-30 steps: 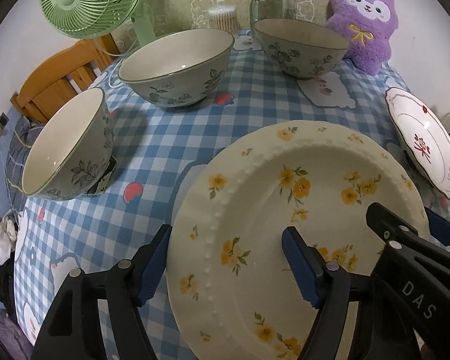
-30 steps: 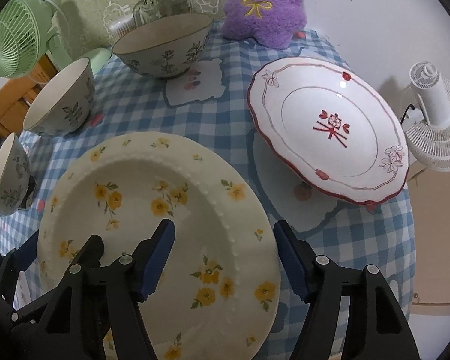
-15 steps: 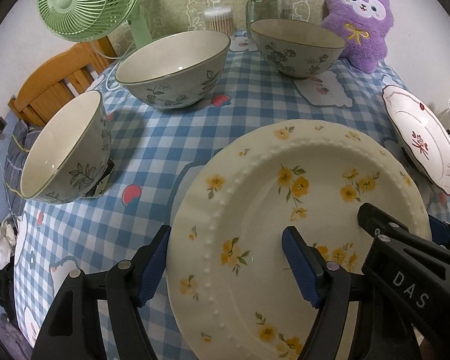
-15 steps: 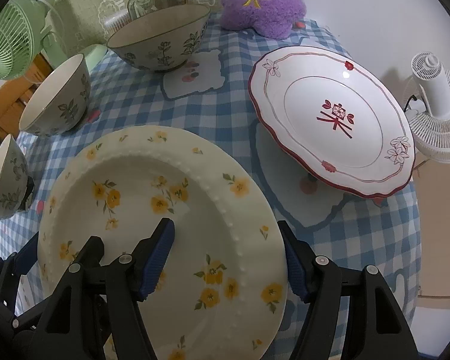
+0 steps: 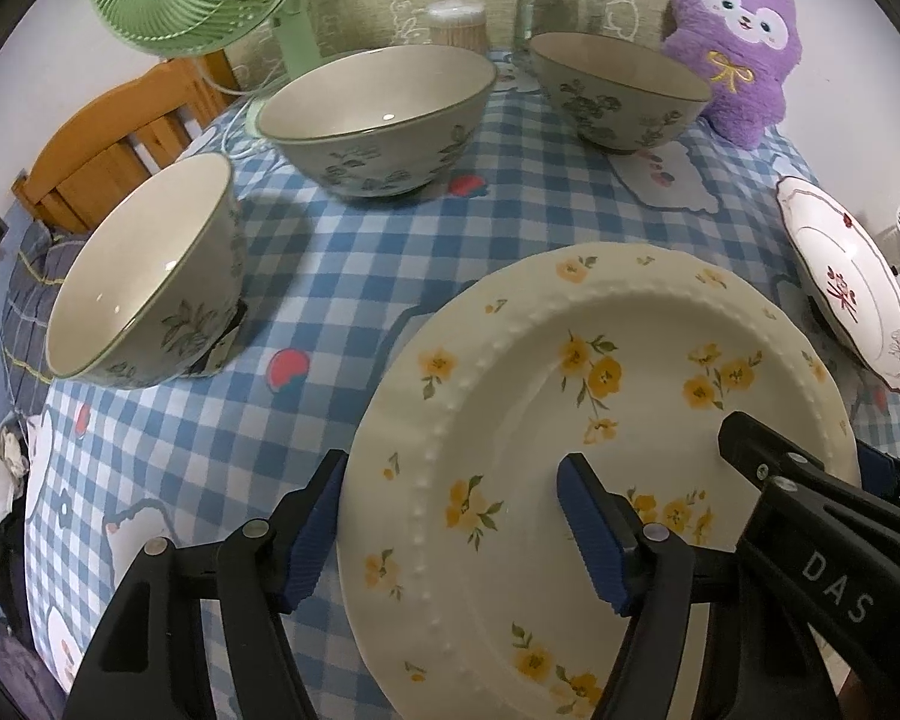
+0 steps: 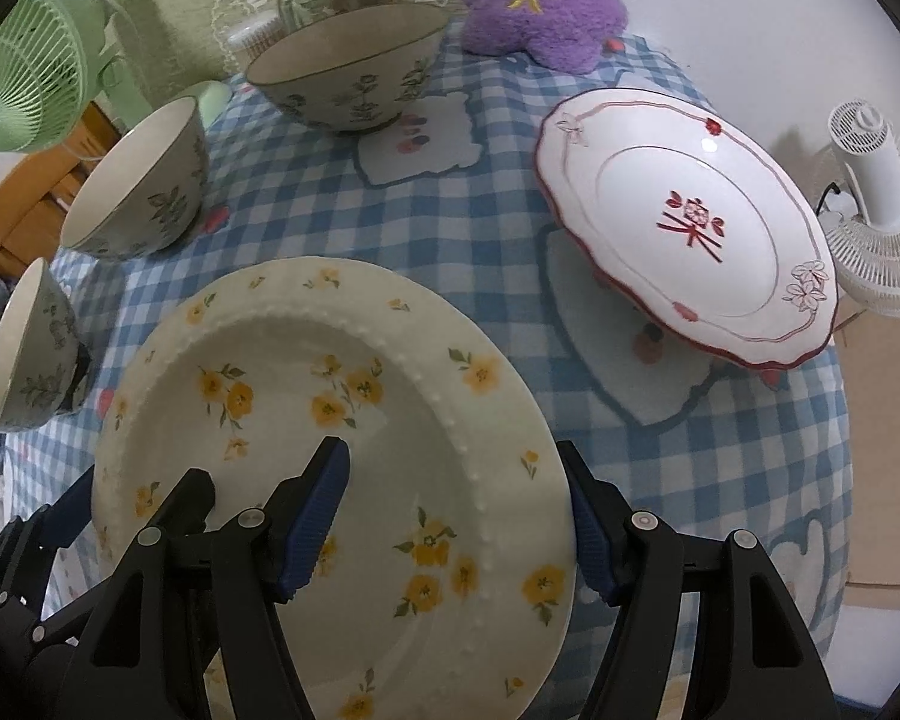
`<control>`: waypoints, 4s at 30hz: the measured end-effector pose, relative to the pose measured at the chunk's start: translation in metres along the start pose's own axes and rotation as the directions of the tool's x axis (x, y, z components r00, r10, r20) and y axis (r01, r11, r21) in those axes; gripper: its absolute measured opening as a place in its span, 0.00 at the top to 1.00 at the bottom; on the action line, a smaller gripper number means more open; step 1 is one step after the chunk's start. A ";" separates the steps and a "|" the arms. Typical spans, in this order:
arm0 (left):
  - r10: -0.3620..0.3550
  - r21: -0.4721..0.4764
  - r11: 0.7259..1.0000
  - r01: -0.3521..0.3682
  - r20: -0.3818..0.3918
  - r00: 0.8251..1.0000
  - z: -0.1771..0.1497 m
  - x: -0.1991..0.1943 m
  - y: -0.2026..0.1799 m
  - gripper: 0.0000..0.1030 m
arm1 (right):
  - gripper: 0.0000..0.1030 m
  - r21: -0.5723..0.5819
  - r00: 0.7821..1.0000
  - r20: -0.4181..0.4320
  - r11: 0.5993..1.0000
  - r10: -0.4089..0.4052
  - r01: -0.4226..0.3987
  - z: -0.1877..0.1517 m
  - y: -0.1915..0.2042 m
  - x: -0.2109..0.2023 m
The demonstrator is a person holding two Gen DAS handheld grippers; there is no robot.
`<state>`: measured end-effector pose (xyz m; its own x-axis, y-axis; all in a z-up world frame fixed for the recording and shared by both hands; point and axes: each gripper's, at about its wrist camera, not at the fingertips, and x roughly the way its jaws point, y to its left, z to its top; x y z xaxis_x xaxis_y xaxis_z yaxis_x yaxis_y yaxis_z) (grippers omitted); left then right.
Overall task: Organize plates and bowls
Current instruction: 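Lift the beaded-rim plate off the cloth with both grippers, then carry the beaded-rim plate with both grippers toward the first flower plate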
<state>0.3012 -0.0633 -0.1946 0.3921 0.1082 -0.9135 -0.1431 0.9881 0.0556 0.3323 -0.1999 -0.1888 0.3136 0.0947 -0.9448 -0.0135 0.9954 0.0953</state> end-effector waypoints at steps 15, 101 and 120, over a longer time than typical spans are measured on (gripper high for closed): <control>-0.013 0.013 1.000 0.013 -0.002 1.000 -0.012 -0.003 0.017 0.29 | 0.31 -0.049 0.998 -0.045 0.998 0.035 -0.037 -0.009 0.009 0.004; -0.236 0.256 0.948 0.190 0.164 0.958 -0.091 -0.151 -0.009 0.35 | 0.31 0.219 0.972 0.144 0.964 -0.183 0.149 -0.130 -0.042 -0.169; -0.196 0.206 0.963 0.176 0.080 0.977 -0.132 -0.126 -0.075 0.35 | 0.31 0.176 0.982 0.051 0.969 -0.183 0.171 -0.155 -0.111 -0.137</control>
<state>0.1424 -0.1656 -0.1371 0.4840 -0.0789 -0.8715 0.1187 0.9926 -0.0239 0.1441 -0.3207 -0.1187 0.3585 -0.0896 -0.9292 0.2080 0.9780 -0.0141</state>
